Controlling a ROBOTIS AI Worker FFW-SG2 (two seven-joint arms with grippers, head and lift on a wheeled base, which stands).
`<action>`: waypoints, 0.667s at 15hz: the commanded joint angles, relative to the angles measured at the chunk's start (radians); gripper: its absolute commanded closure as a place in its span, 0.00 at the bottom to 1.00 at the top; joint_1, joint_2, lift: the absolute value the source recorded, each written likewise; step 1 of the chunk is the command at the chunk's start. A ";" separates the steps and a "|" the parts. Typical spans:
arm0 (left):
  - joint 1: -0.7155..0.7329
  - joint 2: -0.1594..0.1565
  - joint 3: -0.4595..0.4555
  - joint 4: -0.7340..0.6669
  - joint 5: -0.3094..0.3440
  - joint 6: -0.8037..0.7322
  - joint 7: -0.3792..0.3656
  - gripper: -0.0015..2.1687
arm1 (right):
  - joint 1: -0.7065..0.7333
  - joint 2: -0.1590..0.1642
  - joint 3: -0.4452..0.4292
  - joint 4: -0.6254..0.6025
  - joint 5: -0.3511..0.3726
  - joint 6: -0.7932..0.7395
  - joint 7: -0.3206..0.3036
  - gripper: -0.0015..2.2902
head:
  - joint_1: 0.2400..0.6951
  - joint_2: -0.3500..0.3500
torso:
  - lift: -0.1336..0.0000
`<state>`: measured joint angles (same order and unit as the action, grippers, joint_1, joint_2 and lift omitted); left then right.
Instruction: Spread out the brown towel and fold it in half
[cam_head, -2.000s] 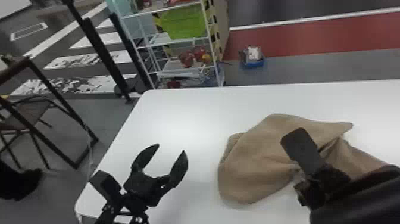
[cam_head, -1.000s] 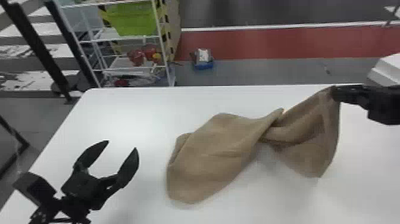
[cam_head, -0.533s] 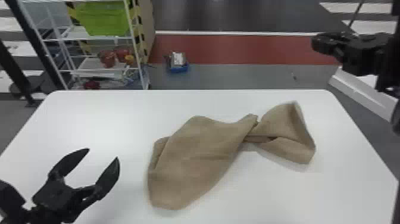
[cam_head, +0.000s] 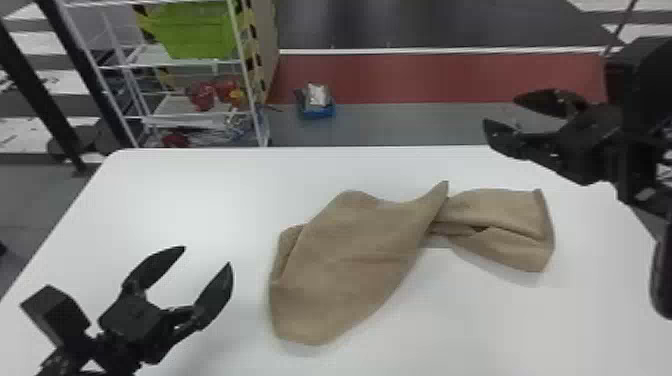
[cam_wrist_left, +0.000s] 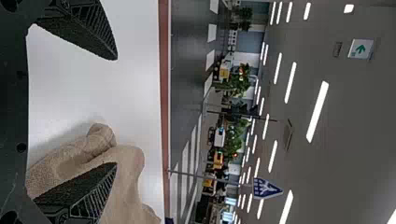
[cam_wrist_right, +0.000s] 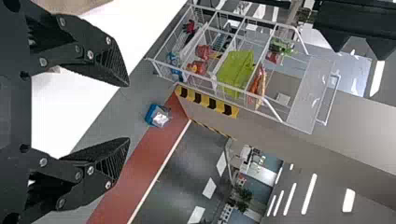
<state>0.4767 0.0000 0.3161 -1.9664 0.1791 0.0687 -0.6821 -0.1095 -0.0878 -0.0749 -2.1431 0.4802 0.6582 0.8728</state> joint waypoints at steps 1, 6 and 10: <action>-0.020 -0.003 -0.019 -0.008 -0.038 0.066 -0.013 0.04 | 0.033 0.008 0.007 -0.001 0.000 -0.005 -0.003 0.13 | 1.00 0.58 | 0.00; -0.256 -0.003 -0.048 -0.022 -0.190 0.437 -0.165 0.06 | 0.122 0.017 -0.043 -0.001 -0.015 -0.015 -0.035 0.10 | 1.00 0.52 | 0.00; -0.471 -0.003 -0.175 0.001 -0.302 0.664 -0.198 0.05 | 0.168 0.028 -0.128 0.023 -0.028 -0.018 -0.064 0.06 | 1.00 0.42 | 0.00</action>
<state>0.0837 0.0000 0.1922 -1.9805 -0.0844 0.6655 -0.8768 0.0468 -0.0668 -0.1644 -2.1275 0.4556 0.6405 0.8087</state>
